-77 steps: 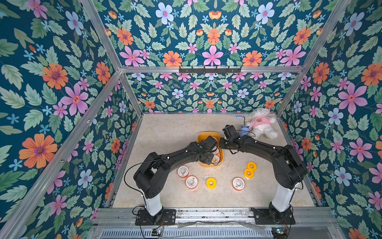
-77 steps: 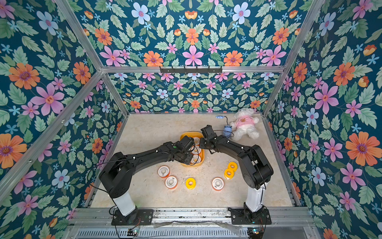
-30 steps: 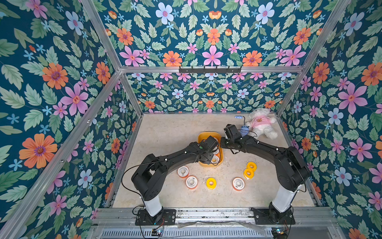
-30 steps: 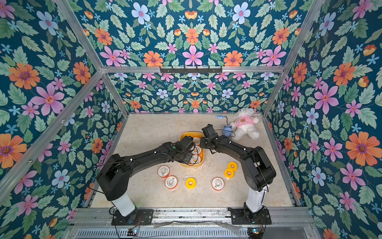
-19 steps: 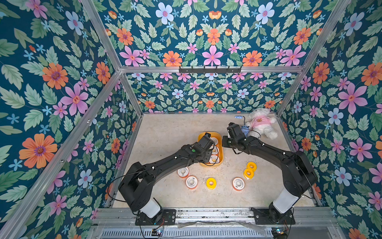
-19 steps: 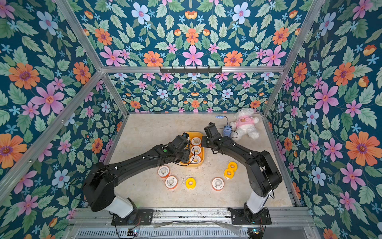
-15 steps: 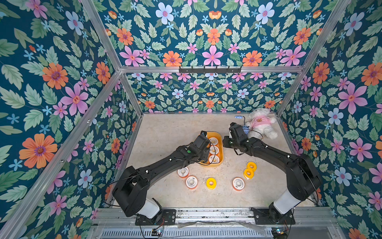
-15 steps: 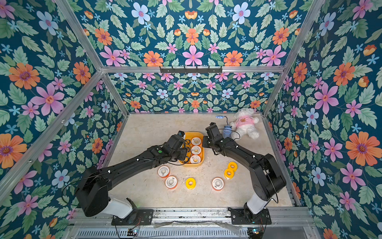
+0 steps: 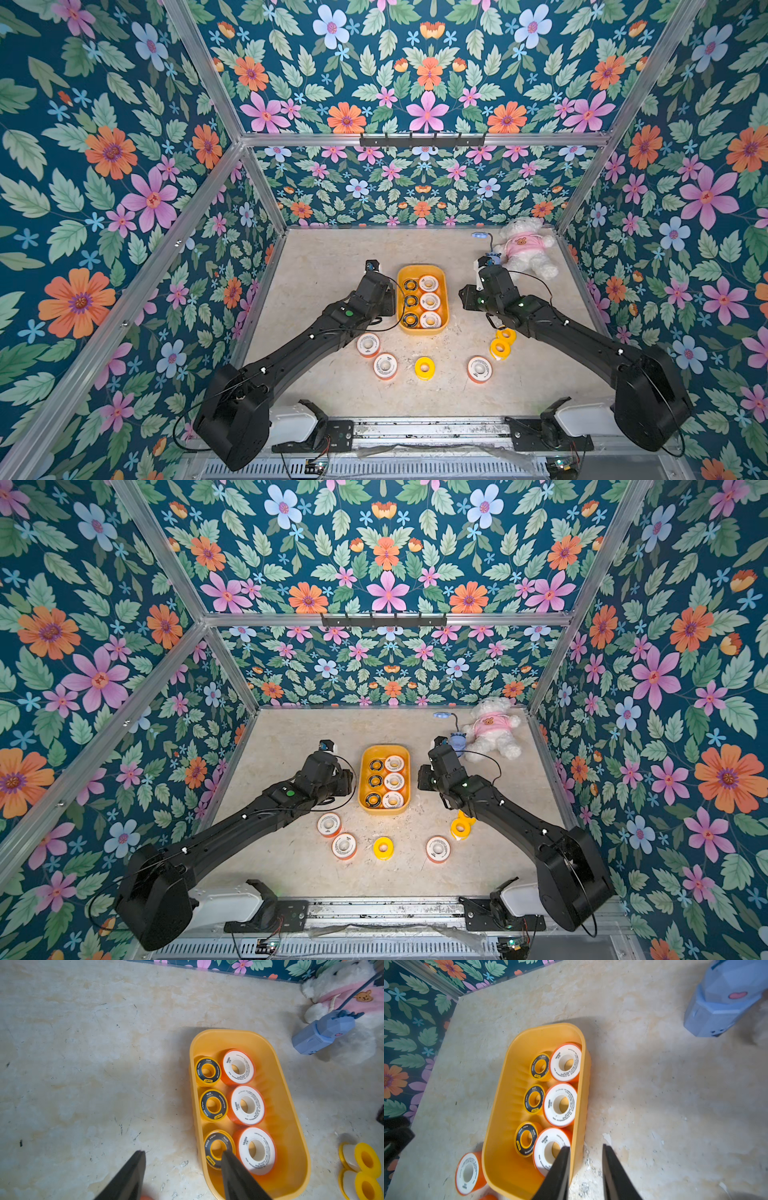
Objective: Put the sealing tape into the storage box
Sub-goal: Pick up the sealing tape at the center of the board.
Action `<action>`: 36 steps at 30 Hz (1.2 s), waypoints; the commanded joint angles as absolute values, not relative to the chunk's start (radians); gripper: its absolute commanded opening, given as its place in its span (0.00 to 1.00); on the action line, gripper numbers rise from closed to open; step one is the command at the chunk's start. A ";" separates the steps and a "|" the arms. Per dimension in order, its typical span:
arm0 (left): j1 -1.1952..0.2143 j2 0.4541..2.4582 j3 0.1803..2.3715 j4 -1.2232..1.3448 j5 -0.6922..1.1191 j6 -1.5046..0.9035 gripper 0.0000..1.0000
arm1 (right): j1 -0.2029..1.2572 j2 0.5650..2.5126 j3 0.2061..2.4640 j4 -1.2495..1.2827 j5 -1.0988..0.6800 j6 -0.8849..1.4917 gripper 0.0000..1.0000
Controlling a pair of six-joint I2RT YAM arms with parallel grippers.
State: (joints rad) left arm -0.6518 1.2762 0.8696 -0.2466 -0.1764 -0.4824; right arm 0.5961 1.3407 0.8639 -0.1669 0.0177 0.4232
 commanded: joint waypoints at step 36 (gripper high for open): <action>-0.634 1.193 0.796 -0.235 -0.180 -0.543 0.64 | 0.976 1.043 0.494 -0.434 0.109 0.797 0.52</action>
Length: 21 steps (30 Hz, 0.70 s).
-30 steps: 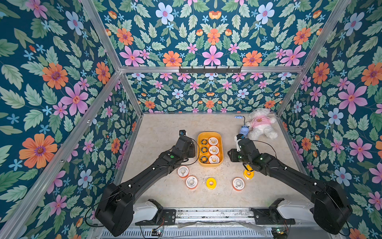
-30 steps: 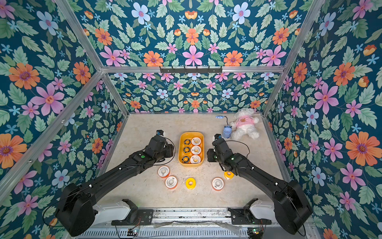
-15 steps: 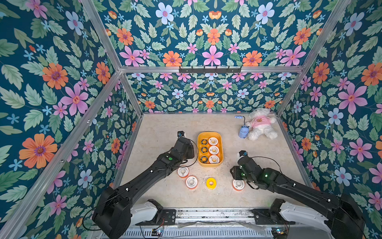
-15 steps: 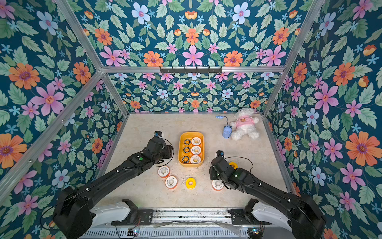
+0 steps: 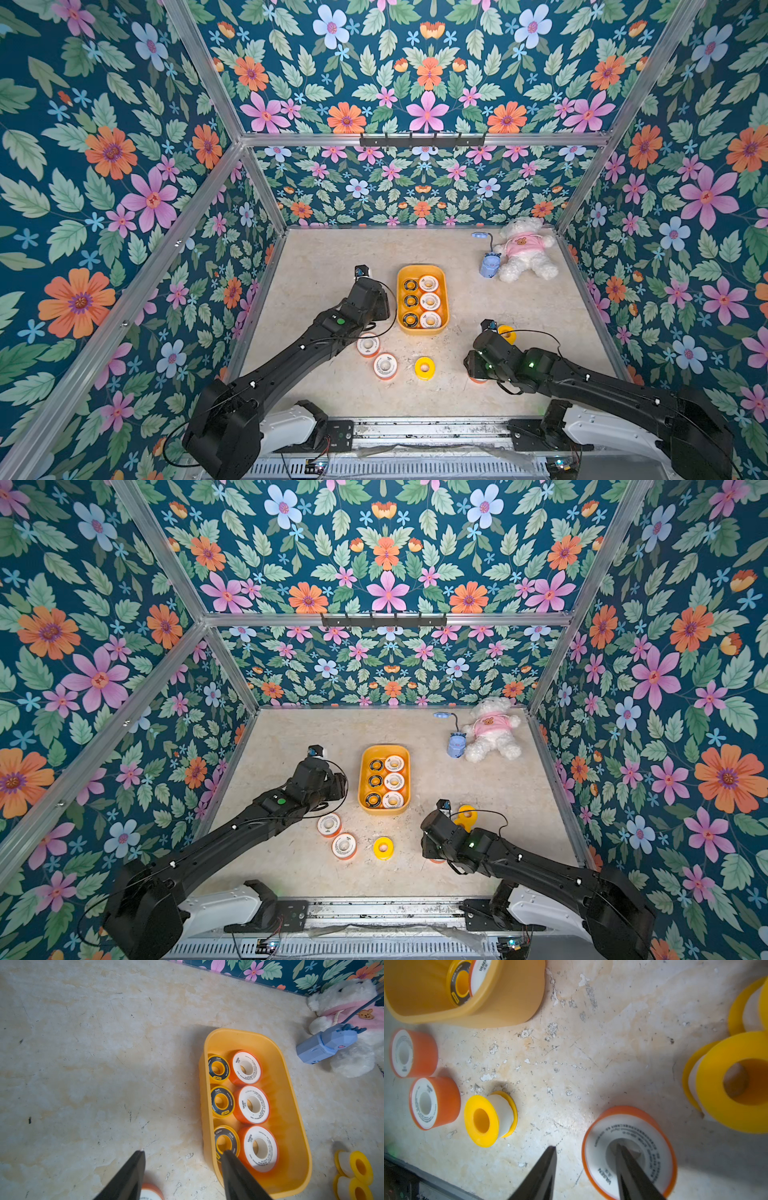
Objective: Put the sealing tape into the storage box
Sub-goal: Pick up the sealing tape at the center of the board.
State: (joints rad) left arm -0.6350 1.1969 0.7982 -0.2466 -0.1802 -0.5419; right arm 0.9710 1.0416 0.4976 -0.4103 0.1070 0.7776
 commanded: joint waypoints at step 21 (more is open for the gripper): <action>-0.634 1.201 0.804 -0.244 -0.195 -0.537 0.64 | 0.995 1.269 0.574 -0.463 0.202 0.772 0.48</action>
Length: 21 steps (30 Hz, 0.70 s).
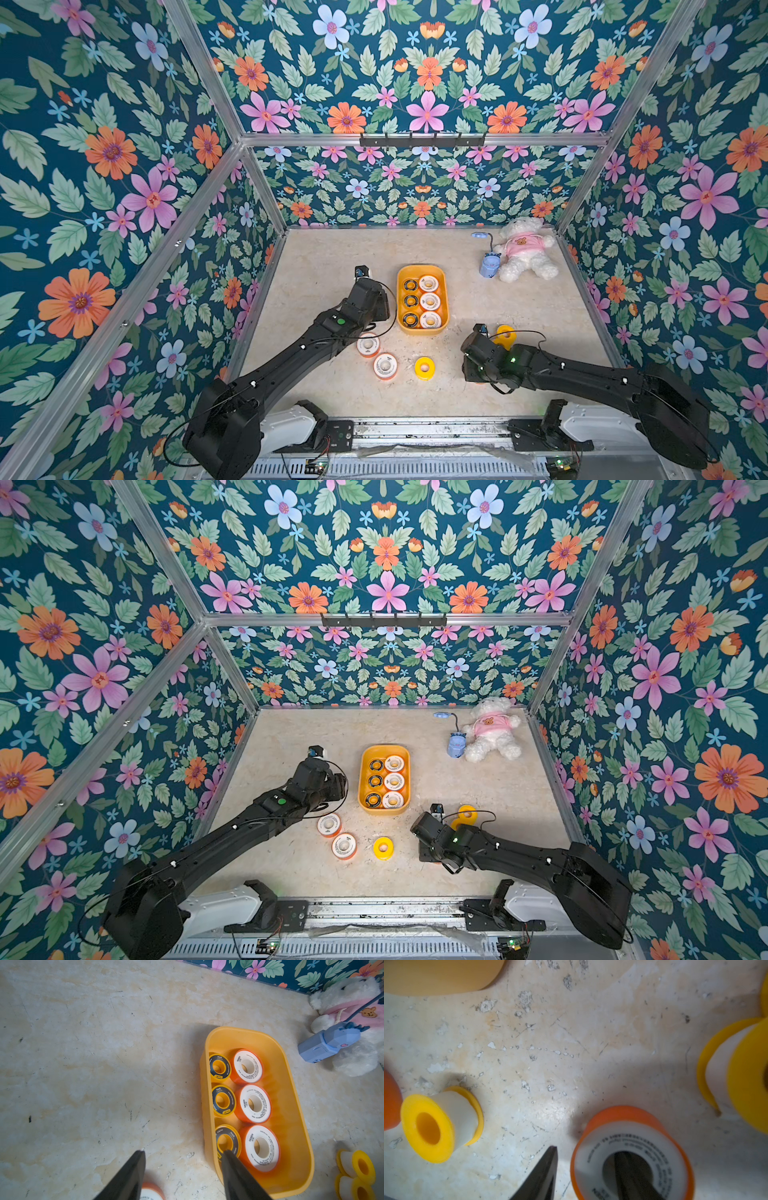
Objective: Put the sealing tape into the storage box
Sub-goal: Pick up the sealing tape at the center of the board.
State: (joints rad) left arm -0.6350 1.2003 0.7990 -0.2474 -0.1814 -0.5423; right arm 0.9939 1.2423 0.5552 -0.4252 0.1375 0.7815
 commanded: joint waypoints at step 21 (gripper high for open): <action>-0.635 1.177 0.801 -0.270 -0.220 -0.535 0.64 | 0.995 1.473 0.669 -0.428 0.230 0.741 0.26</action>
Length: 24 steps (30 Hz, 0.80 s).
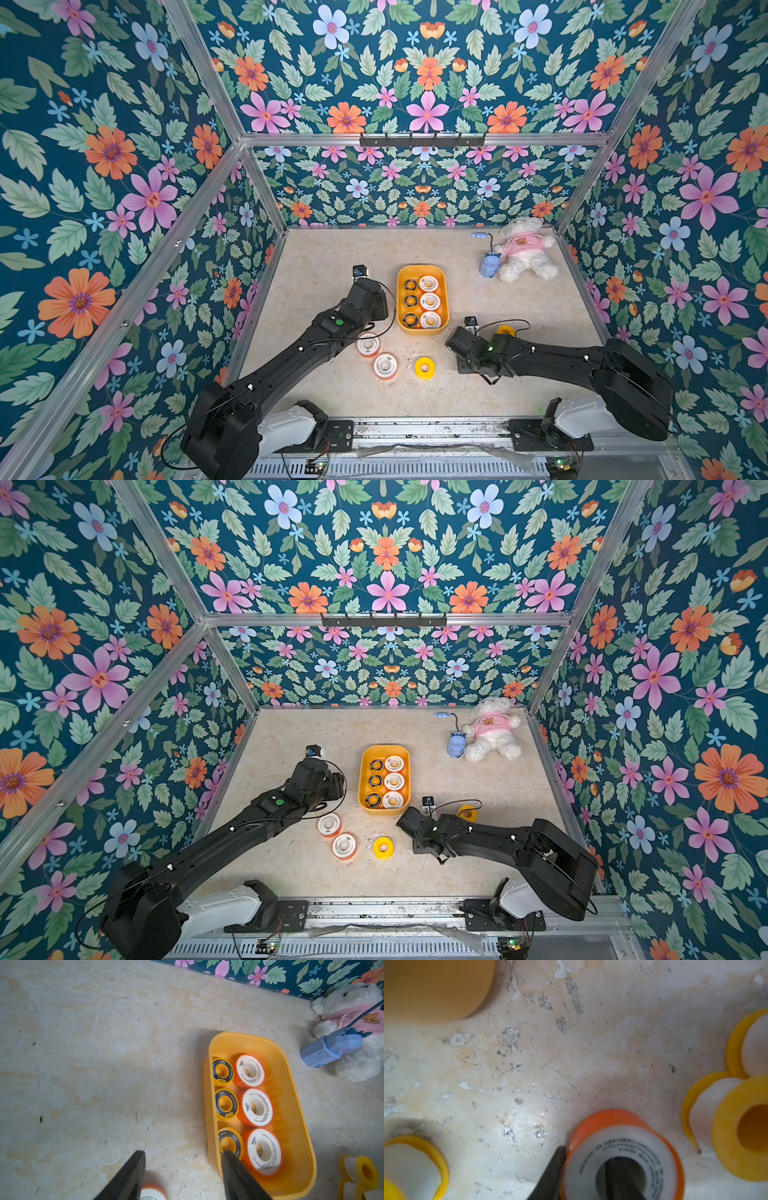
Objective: Put the sealing tape into the storage box
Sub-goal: Pick up the sealing tape at the center of the board, then place the sealing tape in the storage box.
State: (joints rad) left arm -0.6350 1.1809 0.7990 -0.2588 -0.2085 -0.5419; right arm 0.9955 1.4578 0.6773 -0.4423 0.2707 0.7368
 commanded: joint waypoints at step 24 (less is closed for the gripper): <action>-0.634 1.160 0.807 -0.285 -0.229 -0.533 0.64 | 0.661 1.219 0.700 -0.174 -0.035 0.596 0.21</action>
